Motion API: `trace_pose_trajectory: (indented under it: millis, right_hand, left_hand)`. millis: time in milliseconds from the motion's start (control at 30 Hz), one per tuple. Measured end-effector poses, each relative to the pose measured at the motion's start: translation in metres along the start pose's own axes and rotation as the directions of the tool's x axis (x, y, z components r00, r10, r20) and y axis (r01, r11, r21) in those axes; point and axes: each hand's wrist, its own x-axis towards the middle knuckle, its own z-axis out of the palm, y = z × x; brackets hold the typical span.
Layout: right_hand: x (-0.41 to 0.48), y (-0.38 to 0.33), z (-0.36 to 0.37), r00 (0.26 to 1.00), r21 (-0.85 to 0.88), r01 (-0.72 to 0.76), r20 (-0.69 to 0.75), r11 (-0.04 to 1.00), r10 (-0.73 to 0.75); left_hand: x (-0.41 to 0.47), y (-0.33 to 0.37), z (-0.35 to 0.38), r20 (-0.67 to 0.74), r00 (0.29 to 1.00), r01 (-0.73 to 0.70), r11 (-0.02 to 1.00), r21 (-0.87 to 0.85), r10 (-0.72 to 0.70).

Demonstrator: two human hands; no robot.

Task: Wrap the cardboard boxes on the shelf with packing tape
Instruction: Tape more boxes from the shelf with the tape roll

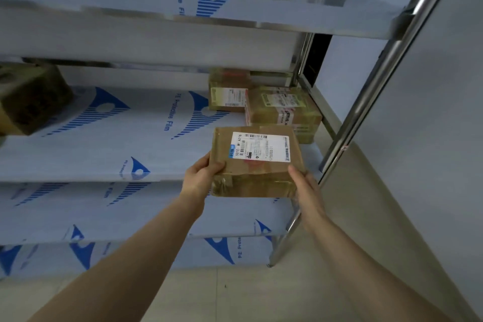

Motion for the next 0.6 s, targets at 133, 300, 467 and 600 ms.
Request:
trace_pose_trajectory:
  millis: [133, 300, 467, 600]
  right_hand:
    - [0.005, 0.003, -0.014, 1.0, -0.003, -0.006, -0.017, 1.0, 0.006]
    - [0.023, -0.004, 0.005, 0.993, -0.089, 0.099, 0.065, 0.991, -0.094]
    - [0.046, -0.022, 0.05, 0.96, -0.19, 0.163, 0.257, 0.968, -0.111]
    - [0.063, -0.032, 0.084, 0.94, -0.217, 0.119, 0.338, 0.969, -0.04]
  left_hand:
    - [-0.004, -0.003, 0.021, -0.037, 0.999, 0.009, 1.0, -0.013, -0.01]
    - [-0.002, 0.006, 0.029, -0.172, 0.985, -0.013, 0.999, -0.044, 0.006]
    - [0.012, 0.015, 0.007, -0.353, 0.935, -0.026, 0.991, -0.133, -0.022]
    - [0.042, 0.017, -0.008, -0.462, 0.887, -0.007, 0.999, -0.044, -0.014]
